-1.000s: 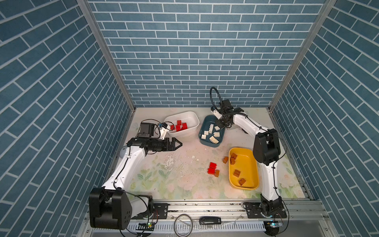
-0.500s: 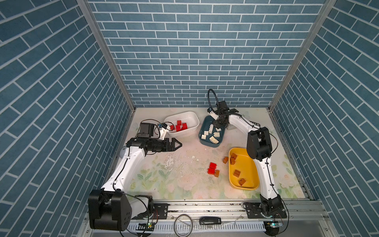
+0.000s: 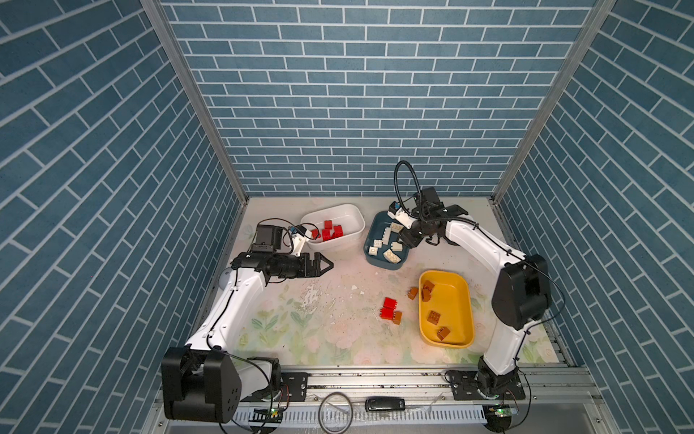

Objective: Sort the legos into containers by color
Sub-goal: 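Move the right gripper back to the pile and grasp a red brick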

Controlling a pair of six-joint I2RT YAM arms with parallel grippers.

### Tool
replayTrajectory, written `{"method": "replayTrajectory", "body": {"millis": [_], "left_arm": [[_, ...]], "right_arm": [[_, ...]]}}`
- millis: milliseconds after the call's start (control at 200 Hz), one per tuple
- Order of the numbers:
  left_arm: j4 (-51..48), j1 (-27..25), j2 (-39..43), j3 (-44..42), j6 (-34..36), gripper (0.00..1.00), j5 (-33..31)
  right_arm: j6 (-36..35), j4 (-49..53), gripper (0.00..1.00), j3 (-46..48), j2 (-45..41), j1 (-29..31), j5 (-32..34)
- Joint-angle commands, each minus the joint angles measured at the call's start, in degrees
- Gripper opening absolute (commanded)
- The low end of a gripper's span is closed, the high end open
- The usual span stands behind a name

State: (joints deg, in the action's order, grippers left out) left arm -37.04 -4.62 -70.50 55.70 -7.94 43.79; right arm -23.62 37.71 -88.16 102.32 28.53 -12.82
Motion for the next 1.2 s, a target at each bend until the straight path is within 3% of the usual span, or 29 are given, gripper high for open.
{"method": "replayTrajectory", "body": {"millis": [0, 185, 340, 875, 1195], "left_arm": [[-0.12, 0.4, -0.57, 0.9, 0.92, 0.99, 0.14], [0.33, 0.4, -1.15, 0.9, 0.91, 1.0, 0.24], [0.22, 0.4, -0.94, 0.77, 0.91, 0.99, 0.2], [-0.87, 0.4, 1.51, -0.11, 0.65, 1.0, -0.42], [-1.19, 0.38, 1.21, 0.01, 0.82, 1.0, -0.46]], "right_arm": [[1.62, 3.39, 0.58, 6.66, -5.2, 3.12, -5.37], [3.14, 3.58, 0.57, 16.47, -10.81, 9.2, -4.17], [3.42, 1.39, 0.57, 21.71, -10.18, 12.95, -0.92], [2.23, -3.62, 0.54, 22.7, 1.1, 16.37, 1.49], [2.46, -2.97, 0.5, 24.25, 1.56, 17.52, 2.21]]}}
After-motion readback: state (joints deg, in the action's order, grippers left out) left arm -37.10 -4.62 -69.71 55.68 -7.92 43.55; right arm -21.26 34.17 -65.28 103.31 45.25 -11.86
